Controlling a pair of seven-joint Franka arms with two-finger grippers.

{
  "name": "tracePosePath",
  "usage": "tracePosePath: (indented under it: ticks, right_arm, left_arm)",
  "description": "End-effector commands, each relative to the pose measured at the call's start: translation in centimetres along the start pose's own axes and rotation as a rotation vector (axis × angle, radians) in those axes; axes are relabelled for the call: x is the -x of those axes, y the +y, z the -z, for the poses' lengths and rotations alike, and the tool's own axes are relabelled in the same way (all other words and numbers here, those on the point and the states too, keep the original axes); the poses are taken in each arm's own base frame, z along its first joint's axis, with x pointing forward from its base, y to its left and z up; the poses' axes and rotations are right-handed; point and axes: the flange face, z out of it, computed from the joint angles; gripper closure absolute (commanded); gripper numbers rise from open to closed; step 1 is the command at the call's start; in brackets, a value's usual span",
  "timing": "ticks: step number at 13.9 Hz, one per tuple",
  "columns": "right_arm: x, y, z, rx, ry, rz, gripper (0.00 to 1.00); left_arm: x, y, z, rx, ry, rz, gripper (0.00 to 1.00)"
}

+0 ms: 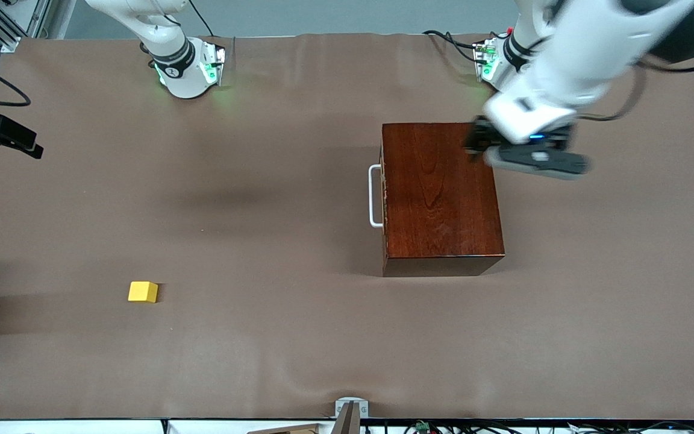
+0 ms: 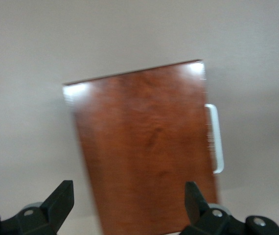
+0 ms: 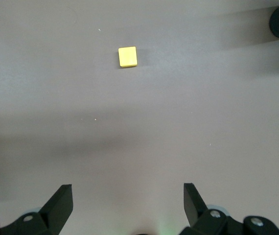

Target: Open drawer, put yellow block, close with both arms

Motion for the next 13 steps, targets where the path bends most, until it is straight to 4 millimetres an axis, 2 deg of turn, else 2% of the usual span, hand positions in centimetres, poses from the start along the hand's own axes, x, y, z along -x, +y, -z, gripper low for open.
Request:
tracePosePath:
  ticks: [1, 3, 4, 6, 7, 9, 12, 13]
  right_arm:
    - [-2.2, 0.7, -1.9, 0.011, 0.009, -0.009, 0.00]
    - [-4.1, 1.4, -3.5, 0.030, 0.032, -0.018, 0.00]
    - [-5.7, 2.0, -5.0, 0.055, 0.057, -0.024, 0.00]
    - [-8.0, 2.2, -5.8, 0.076, 0.158, -0.018, 0.00]
    - [-9.4, 2.5, -6.4, 0.092, 0.214, -0.020, 0.00]
    - [-10.9, 4.5, -8.4, 0.089, 0.231, -0.052, 0.00]
    - [-11.1, 5.1, -8.3, 0.081, 0.247, -0.064, 0.00]
    - [-11.1, 5.1, -8.3, 0.081, 0.247, -0.062, 0.00]
  left_arm:
    - [0.4, 8.2, -1.0, 0.032, -0.011, 0.080, 0.00]
    - [1.8, 14.7, -4.6, 0.015, -0.038, 0.045, 0.00]
    - [2.7, 17.5, -6.5, 0.006, -0.044, 0.032, 0.00]
    - [3.4, 21.0, -11.1, -0.055, -0.031, 0.033, 0.00]
    - [3.5, 22.0, -13.2, -0.090, -0.030, 0.021, 0.00]
    - [3.6, 22.9, -16.5, -0.147, -0.035, 0.012, 0.00]
    - [3.9, 23.9, -21.9, -0.236, -0.048, 0.000, 0.00]
    - [3.7, 23.8, -22.8, -0.249, -0.049, 0.001, 0.00]
